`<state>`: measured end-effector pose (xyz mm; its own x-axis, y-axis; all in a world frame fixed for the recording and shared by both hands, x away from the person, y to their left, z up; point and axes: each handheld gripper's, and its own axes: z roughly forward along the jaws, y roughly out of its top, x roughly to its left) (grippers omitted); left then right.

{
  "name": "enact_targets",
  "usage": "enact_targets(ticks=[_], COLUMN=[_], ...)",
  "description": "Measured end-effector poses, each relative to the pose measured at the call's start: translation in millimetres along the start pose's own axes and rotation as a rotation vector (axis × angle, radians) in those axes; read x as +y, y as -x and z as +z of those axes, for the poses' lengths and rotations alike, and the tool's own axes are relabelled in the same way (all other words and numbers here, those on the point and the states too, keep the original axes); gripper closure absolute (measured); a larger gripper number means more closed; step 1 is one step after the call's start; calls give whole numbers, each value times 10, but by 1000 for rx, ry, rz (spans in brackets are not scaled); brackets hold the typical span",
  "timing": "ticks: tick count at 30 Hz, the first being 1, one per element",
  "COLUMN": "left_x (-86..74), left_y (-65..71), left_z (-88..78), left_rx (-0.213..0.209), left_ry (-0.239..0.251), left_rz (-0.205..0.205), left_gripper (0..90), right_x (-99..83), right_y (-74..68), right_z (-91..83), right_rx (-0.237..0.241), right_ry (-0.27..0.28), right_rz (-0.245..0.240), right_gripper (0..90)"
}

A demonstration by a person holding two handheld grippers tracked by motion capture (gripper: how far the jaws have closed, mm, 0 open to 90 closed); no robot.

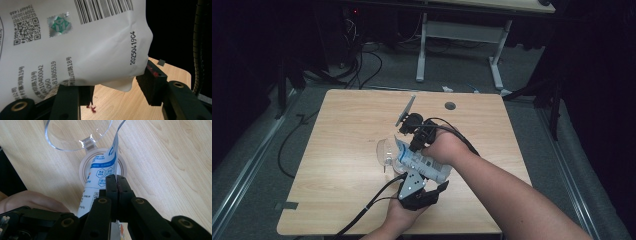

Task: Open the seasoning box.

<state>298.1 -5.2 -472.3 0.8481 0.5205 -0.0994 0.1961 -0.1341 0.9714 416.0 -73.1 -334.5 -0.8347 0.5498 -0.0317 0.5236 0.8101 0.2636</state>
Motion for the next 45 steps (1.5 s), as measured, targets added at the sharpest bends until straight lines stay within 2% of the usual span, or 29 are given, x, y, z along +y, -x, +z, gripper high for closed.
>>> enact_targets(ticks=[45], left_x=[35], left_y=[-13], left_z=[-14], left_rx=[1], left_ry=[10], left_rz=[-4], left_gripper=[509], right_x=[41], right_y=[12], right_z=[10], right_rx=[-3], right_ry=[-4], right_rz=[-4], right_gripper=[898])
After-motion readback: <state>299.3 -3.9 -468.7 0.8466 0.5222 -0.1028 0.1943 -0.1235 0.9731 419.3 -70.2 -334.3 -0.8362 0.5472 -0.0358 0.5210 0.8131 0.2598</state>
